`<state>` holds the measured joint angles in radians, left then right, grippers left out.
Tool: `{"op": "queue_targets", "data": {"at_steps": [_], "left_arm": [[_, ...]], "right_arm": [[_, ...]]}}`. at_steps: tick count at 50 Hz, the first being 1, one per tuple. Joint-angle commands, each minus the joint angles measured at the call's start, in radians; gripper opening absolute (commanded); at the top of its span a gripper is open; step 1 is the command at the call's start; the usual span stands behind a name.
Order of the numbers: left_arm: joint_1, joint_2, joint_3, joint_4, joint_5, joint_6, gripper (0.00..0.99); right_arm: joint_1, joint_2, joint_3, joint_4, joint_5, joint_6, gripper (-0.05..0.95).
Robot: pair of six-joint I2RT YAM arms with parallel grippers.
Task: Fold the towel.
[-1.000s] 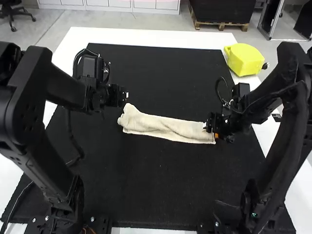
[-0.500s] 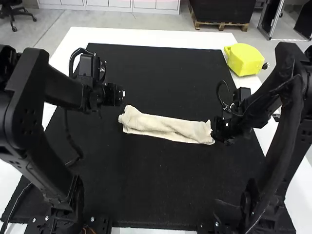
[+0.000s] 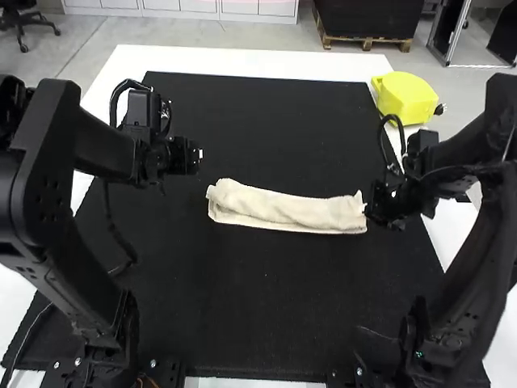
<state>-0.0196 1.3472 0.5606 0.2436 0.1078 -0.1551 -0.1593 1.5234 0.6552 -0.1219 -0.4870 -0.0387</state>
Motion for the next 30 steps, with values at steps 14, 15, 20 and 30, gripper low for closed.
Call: {"op": "queue_targets", "data": {"at_steps": [14,15,20,30], "left_arm": [[0.007,-0.022,0.015,0.013,-0.026,-0.001,0.972],[0.007,-0.022,0.015,0.014,-0.028,-0.001,0.972],[0.007,-0.022,0.015,0.014,-0.036,-0.003,0.972],[0.007,-0.022,0.005,0.016,-0.042,-0.003,0.972]], "right_arm": [[0.122,-0.069,0.058,-0.038,-0.028,0.051,-0.02],[0.135,-0.069,0.061,-0.038,-0.03,0.059,-0.02],[0.208,-0.069,0.075,-0.024,-0.028,0.112,-0.02],[0.353,-0.068,0.109,0.048,-0.019,0.22,-0.02]]}}
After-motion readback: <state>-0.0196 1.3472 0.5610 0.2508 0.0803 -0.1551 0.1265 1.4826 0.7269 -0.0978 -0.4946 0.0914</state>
